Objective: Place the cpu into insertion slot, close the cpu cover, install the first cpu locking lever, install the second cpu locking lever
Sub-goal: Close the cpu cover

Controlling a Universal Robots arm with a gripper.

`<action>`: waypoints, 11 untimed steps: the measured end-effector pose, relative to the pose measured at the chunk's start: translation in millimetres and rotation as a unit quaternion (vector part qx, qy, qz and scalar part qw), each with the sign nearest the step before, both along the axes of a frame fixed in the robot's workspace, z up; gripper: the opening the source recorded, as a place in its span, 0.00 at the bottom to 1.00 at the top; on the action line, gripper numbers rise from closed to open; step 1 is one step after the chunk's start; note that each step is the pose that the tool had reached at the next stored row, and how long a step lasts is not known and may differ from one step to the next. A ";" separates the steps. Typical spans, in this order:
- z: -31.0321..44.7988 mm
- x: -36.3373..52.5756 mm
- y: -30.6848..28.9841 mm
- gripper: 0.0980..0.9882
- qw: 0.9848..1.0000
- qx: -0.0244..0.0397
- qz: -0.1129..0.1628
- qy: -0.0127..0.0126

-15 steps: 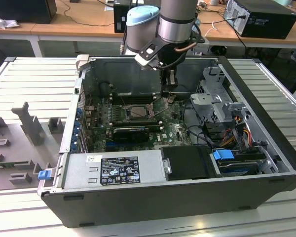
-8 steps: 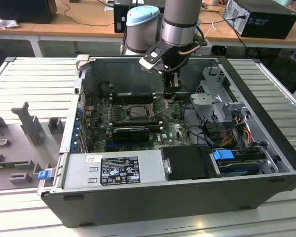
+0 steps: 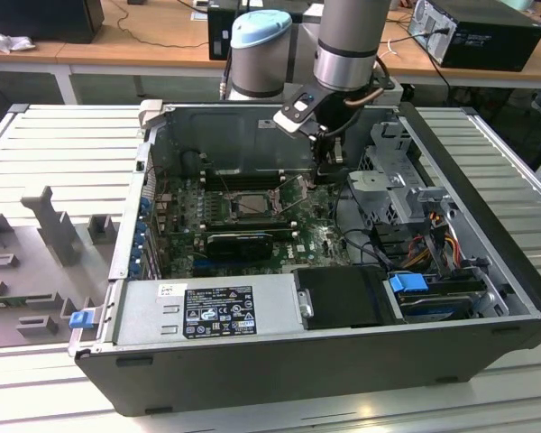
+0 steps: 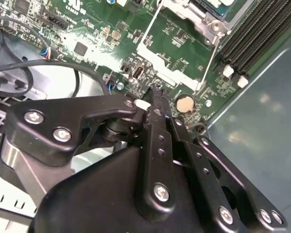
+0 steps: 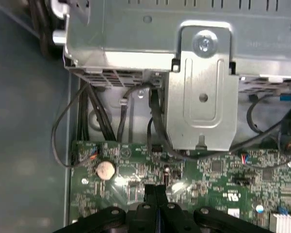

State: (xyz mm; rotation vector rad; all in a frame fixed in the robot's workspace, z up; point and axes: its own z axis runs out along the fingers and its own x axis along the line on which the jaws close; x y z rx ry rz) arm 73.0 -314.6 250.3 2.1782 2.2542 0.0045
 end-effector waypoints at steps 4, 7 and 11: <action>-7.1 -1.2 -0.6 0.01 1.000 0.000 0.000 0.006; -7.7 -3.8 -0.6 0.01 1.000 0.000 0.000 0.008; -7.7 -6.7 -0.6 0.01 1.000 0.000 0.000 0.008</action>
